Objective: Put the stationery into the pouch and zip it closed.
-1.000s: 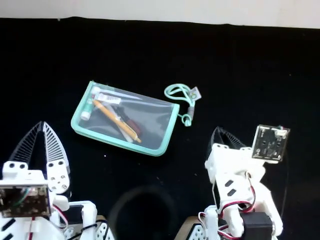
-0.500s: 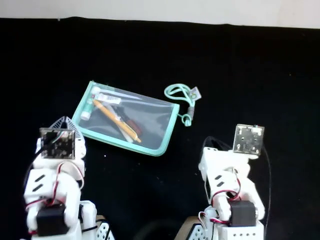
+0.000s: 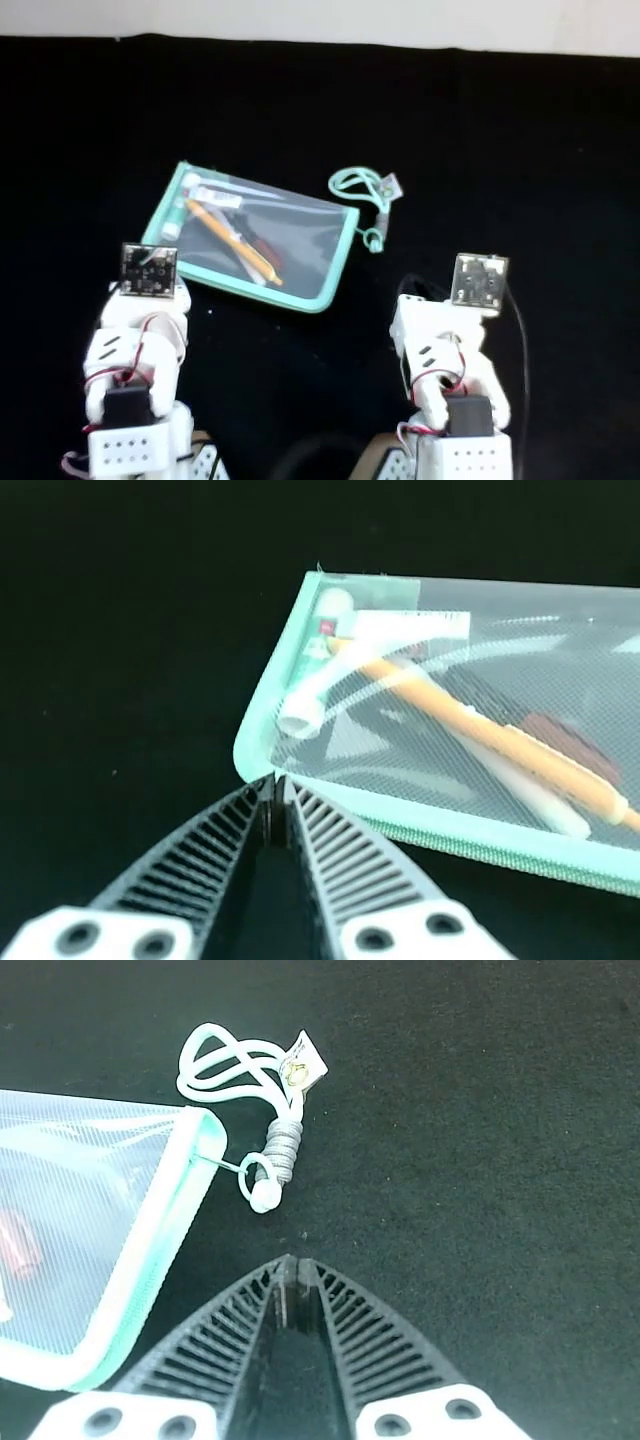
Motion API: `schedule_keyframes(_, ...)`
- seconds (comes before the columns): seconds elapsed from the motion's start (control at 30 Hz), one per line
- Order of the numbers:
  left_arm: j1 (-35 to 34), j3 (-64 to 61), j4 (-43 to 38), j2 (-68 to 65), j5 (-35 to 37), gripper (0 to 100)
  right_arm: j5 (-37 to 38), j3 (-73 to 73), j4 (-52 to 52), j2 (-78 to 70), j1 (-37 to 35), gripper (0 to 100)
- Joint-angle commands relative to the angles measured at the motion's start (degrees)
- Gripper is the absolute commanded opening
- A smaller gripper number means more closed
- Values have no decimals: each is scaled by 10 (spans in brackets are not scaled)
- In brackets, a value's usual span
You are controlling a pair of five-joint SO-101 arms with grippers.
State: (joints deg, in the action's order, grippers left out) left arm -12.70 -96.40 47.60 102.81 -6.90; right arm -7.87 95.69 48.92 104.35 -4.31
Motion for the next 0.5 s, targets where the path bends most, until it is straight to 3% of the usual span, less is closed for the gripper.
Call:
schedule_keyframes(0.0,-5,-8,-11,6,4,8,5,74,5,6,7,5)
schedule_keyframes(0.13,-5,-8,39,6,4,8,5,74,58,4,7,5)
schedule_keyframes(0.4,-5,-8,220,6,4,10,6,74,222,7,7,5)
schedule_keyframes(0.47,-5,-8,281,6,5,8,6,74,223,7,8,5)
